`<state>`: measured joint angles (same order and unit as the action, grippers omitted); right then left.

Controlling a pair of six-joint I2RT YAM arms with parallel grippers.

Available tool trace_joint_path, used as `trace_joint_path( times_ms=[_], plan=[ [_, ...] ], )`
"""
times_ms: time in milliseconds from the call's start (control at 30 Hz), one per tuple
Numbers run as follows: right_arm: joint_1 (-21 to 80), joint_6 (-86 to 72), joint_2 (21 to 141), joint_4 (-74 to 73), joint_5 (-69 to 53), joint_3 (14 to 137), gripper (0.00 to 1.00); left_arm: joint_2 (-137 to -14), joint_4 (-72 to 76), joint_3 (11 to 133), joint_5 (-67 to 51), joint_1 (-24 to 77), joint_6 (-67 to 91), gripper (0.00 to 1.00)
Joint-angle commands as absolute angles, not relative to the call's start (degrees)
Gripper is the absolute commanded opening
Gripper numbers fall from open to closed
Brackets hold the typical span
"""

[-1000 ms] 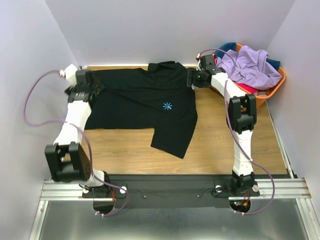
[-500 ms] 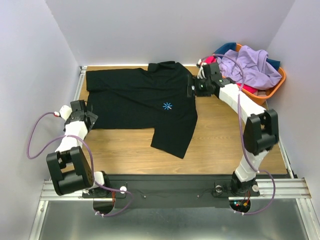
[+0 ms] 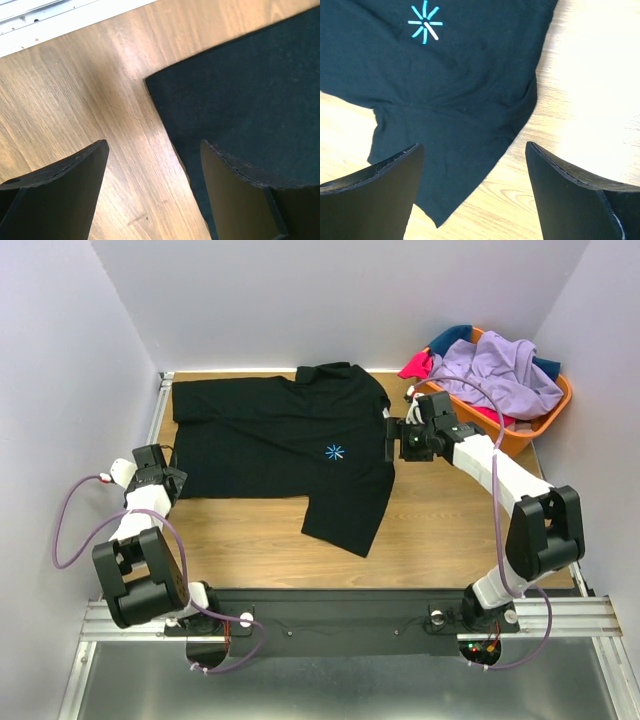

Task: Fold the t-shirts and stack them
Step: Flatten the tshirt out, then fold the tshirt

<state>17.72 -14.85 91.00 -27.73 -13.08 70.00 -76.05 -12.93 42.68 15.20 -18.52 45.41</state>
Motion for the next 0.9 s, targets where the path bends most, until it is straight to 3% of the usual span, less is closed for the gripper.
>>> trace_joint_path(
  times_ms=[0, 633, 867],
  plan=[
    [17.6, -15.2, 87.7, -24.1, -14.9, 70.8, 0.88, -77.8, -10.7, 42.1, 16.8, -19.2, 47.3, 0.84],
    [17.6, -16.6, 86.0, -24.2, -14.9, 69.3, 0.88, -88.9, -8.7, 47.5, 16.0, -21.6, 49.5, 0.77],
    [17.6, -16.5, 86.8, -24.2, -14.8, 69.5, 0.88, -92.0, -9.1, 49.6, 16.3, -21.8, 49.4, 0.70]
  ],
)
